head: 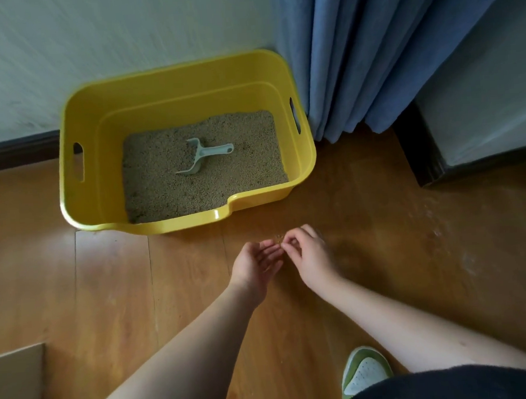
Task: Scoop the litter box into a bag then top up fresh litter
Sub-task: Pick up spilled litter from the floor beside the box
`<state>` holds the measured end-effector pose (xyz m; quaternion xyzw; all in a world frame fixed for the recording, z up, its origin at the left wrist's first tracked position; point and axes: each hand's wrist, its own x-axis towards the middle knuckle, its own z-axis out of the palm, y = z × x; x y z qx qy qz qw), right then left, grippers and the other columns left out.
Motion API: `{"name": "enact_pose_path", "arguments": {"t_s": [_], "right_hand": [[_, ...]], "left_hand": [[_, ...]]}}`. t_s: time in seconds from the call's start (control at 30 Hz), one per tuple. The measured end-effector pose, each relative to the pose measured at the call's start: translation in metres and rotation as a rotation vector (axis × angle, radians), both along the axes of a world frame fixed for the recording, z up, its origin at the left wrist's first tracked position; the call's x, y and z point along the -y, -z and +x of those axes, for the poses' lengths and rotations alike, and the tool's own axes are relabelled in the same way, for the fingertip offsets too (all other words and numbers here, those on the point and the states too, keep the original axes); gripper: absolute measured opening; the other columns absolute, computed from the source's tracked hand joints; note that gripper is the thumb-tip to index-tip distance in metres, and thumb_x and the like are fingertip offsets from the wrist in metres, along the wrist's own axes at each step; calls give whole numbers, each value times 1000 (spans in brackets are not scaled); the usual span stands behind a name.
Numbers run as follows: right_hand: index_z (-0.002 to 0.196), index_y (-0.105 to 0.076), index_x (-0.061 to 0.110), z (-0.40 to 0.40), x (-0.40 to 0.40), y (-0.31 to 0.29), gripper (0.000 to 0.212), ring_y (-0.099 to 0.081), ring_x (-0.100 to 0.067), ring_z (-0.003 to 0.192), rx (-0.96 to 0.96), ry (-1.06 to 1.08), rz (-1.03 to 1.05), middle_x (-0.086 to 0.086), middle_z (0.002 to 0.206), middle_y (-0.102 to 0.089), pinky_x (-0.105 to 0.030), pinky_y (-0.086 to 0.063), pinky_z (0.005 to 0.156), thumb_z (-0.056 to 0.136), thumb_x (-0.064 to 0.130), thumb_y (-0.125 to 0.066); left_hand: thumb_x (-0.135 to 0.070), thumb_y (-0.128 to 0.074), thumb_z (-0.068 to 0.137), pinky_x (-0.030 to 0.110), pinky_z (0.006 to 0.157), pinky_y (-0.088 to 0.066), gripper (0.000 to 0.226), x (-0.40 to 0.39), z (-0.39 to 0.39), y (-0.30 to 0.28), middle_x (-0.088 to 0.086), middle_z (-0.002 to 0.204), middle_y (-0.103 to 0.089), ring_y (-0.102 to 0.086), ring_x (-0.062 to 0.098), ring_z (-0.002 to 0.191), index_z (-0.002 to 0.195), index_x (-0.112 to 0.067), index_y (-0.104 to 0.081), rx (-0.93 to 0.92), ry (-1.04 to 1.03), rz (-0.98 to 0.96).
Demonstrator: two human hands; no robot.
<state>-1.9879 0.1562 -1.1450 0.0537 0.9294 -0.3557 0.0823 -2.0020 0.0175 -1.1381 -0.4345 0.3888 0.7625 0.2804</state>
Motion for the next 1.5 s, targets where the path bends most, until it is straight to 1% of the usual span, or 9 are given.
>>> {"name": "enact_pose_path", "arguments": {"t_s": [0.13,0.3,0.47,0.63,0.8,0.97,1.07,1.27,1.5], "right_hand": [[97,-69,21,-5,20,-11,14,-48,-14,94,-75,-111,5,4,100,-58,-29,-43,80,92,30,-60],[100,-71,20,-22,-1,6,15,-57,-28,94,-53,119,88,-4,100,-64,-38,-47,82,93,25,-58],[110,-65,23,-20,-5,31,20,-54,-22,104,228,45,184,-1,112,-59,-33,-47,81,94,32,-56],[98,-68,23,-19,0,38,12,-51,-27,100,140,38,220,-2,104,-61,-35,-43,82,90,29,-62],[88,-68,24,-19,-1,34,7,-53,-27,94,75,-27,285,-1,96,-62,-37,-39,79,89,27,-62],[93,-68,27,-12,17,14,8,-52,-19,94,-110,-227,137,7,99,-63,-34,-35,77,90,29,-62],[101,-69,27,-16,9,12,14,-54,-19,94,-138,-128,132,7,102,-65,-33,-34,76,92,29,-59],[109,-65,23,-2,-15,37,21,-51,-20,104,168,-128,199,3,114,-59,-27,-39,83,90,32,-62],[93,-67,24,0,-11,38,6,-50,-18,96,94,-151,246,5,103,-59,-25,-39,74,91,26,-62]], "left_hand": [[-26,-35,101,37,80,-52,40,0,-8,0,21,101,-68,-66,29,96,106,2,-63,39,-42,29],[-16,-39,100,29,74,-52,33,13,-16,3,15,69,-66,-62,24,76,83,2,-61,67,-81,-45],[-19,-37,102,30,77,-53,38,27,-12,3,18,82,-66,-62,25,82,89,5,-64,67,-81,-49],[-22,-34,103,34,87,-53,42,33,-10,5,24,97,-67,-62,31,97,97,7,-64,82,-59,-31],[-20,-34,102,34,88,-53,41,29,-7,7,22,93,-67,-63,30,91,96,6,-64,82,-23,-69],[-20,-38,100,33,81,-55,34,12,-10,8,18,87,-67,-64,26,86,94,1,-63,75,82,-146],[-21,-38,102,28,72,-52,37,12,-11,6,14,77,-64,-62,22,75,82,-1,-62,76,78,-137],[-20,-35,102,26,72,-49,39,21,-11,9,13,72,-63,-59,20,69,81,-1,-63,87,40,-148],[-22,-35,103,32,84,-54,42,25,-5,9,19,86,-67,-65,27,83,95,5,-66,89,31,-75]]}}
